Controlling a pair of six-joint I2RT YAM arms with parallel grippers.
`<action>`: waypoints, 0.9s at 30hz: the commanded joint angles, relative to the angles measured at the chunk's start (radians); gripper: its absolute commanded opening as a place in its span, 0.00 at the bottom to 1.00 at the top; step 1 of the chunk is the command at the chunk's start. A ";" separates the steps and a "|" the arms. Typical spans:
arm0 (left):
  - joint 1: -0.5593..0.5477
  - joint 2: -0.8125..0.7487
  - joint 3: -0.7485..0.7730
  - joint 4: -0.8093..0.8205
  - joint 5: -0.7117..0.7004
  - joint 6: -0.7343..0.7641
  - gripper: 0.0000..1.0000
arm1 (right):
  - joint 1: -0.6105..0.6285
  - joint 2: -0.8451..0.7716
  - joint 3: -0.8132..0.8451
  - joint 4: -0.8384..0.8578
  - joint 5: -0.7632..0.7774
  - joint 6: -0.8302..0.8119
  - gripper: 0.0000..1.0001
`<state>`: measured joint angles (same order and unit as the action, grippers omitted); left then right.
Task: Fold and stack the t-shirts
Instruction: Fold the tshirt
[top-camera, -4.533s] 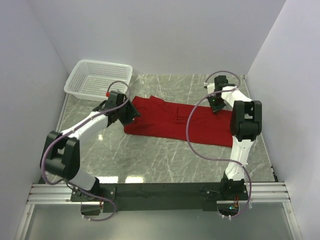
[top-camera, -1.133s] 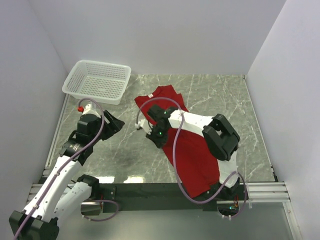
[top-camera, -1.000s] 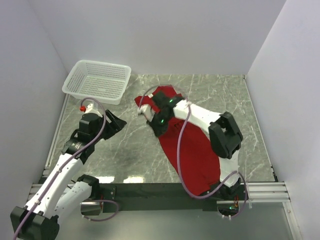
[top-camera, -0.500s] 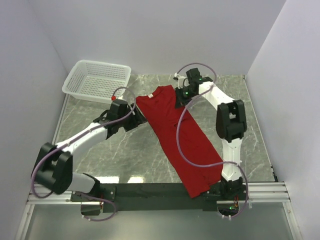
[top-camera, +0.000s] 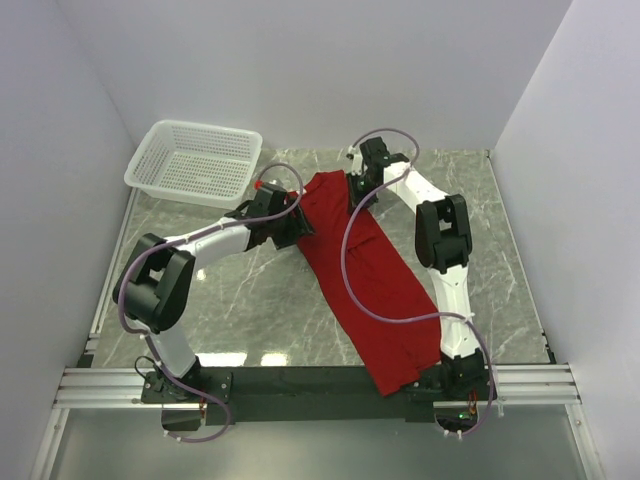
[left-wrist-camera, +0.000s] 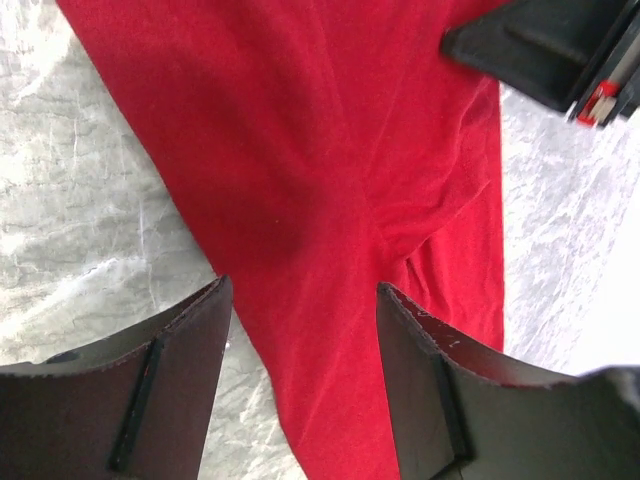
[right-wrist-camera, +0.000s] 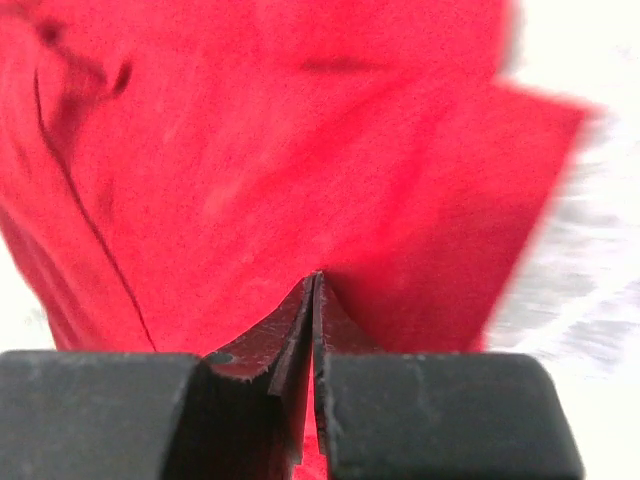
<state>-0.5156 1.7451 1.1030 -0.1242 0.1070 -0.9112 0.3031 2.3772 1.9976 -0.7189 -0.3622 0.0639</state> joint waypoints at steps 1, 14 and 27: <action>-0.004 -0.022 0.070 -0.012 -0.032 0.009 0.65 | -0.010 0.031 0.119 0.006 0.115 0.062 0.08; -0.003 -0.101 0.031 -0.054 -0.043 0.000 0.65 | -0.058 0.154 0.265 -0.089 0.154 0.125 0.04; -0.004 -0.113 0.015 -0.071 -0.012 -0.025 0.65 | -0.099 0.175 0.268 -0.182 0.151 0.142 0.05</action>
<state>-0.5159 1.6703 1.1259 -0.2005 0.0818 -0.9222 0.2283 2.5217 2.2574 -0.8295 -0.2298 0.1940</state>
